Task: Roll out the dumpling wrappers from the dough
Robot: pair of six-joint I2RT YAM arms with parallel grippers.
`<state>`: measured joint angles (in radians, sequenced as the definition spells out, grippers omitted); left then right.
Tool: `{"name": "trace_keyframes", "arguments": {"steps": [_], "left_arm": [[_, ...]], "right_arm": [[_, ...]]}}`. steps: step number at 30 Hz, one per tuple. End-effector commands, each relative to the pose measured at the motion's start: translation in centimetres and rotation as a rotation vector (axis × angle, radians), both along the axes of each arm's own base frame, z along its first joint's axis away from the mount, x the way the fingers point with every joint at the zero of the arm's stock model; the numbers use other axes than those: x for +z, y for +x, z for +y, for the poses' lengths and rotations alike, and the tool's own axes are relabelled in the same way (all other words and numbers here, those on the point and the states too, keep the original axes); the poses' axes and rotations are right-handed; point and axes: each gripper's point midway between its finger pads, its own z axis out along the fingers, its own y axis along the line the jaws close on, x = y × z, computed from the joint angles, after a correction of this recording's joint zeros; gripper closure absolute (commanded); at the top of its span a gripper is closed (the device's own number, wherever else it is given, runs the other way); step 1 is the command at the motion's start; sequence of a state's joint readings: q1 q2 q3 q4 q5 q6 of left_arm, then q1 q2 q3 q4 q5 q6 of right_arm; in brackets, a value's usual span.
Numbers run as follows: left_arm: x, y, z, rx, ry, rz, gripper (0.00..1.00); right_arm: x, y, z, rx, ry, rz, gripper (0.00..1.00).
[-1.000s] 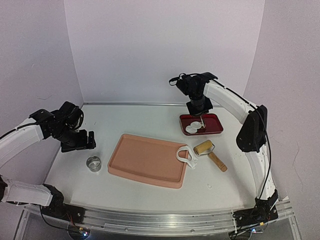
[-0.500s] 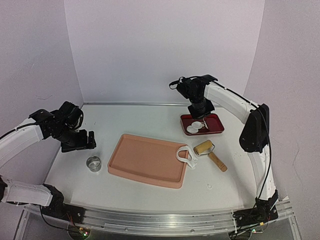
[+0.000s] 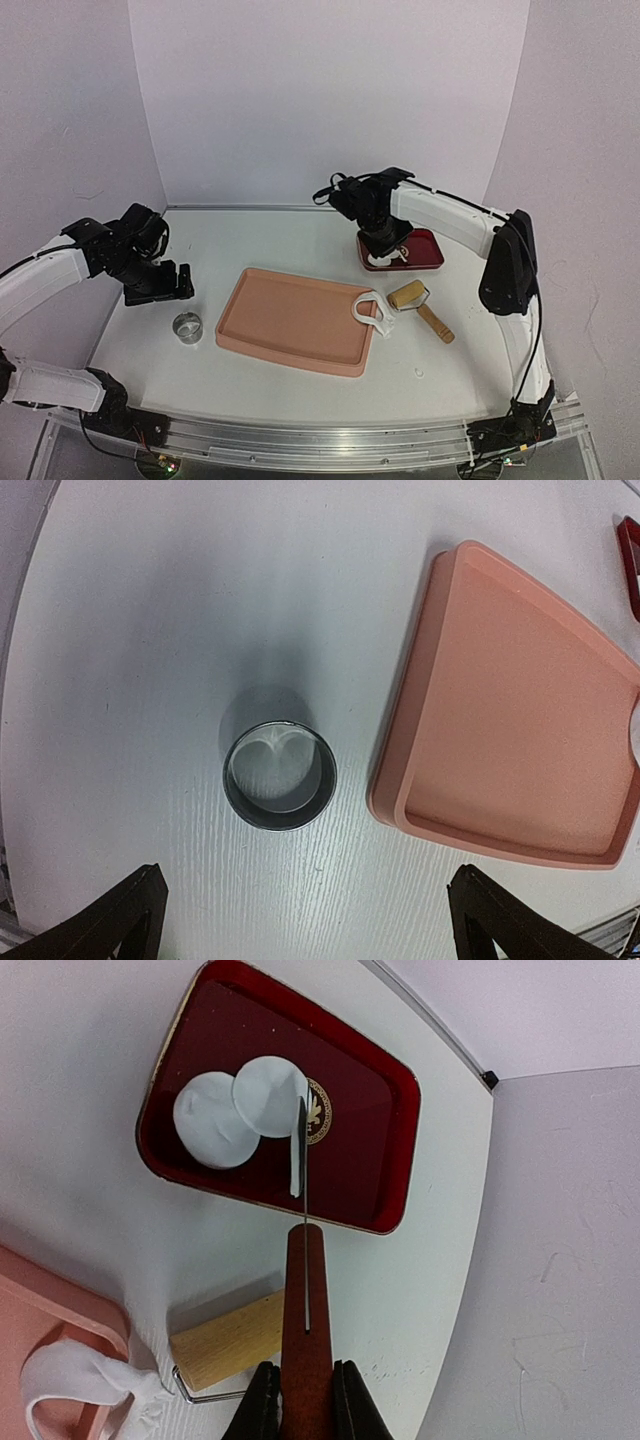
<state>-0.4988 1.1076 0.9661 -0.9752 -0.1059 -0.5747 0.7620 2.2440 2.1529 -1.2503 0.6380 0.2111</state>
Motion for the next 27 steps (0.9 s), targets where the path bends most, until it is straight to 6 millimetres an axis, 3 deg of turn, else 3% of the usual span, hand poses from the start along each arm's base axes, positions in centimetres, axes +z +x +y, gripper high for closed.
{"name": "trace_keyframes", "arguments": {"steps": [1, 6, 8, 11, 14, 15, 16, 17, 19, 21, 27], "left_arm": [[0.5, 0.3, -0.5, -0.007, -0.020, -0.022, 0.00], [-0.1, 0.5, -0.7, -0.015, -0.016, 0.001, 0.00], [-0.3, 0.5, -0.8, -0.017, -0.013, 0.009, 0.00], [-0.3, 0.5, -0.8, -0.019, -0.013, 0.011, 0.00], [-0.1, 0.4, -0.8, -0.017, -0.018, 0.006, 0.00], [-0.1, 0.4, -0.8, -0.018, -0.018, 0.004, 0.00], [-0.1, 0.4, -0.8, -0.018, -0.018, 0.003, 0.00], [0.0, 0.4, -0.7, -0.016, -0.018, 0.002, 0.00], [0.0, 0.4, -0.7, -0.016, -0.019, 0.001, 0.00], [0.1, 0.3, -0.7, -0.015, -0.018, -0.001, 0.00], [0.3, 0.3, -0.6, -0.014, -0.020, -0.012, 0.00]], "right_arm": [[9.1, 2.0, -4.6, -0.101, 0.044, -0.233, 1.00], [13.0, 2.5, -5.6, -0.112, -0.009, -0.332, 1.00], [13.8, 2.6, -5.7, -0.119, -0.005, -0.355, 1.00], [13.5, 2.5, -5.6, -0.134, 0.031, -0.358, 1.00], [9.9, 2.4, -4.7, -0.120, 0.074, -0.301, 1.00], [7.0, 2.1, -4.1, -0.105, 0.090, -0.235, 1.00], [6.2, 2.1, -3.9, -0.101, 0.097, -0.223, 1.00], [2.0, 1.4, -3.0, -0.086, 0.133, -0.108, 1.00], [-2.7, 0.5, -1.7, -0.080, 0.240, 0.039, 1.00], [-2.5, 0.5, -1.9, -0.089, 0.249, 0.026, 1.00], [4.6, 2.3, -2.8, -0.076, 0.258, -0.155, 1.00]]}}
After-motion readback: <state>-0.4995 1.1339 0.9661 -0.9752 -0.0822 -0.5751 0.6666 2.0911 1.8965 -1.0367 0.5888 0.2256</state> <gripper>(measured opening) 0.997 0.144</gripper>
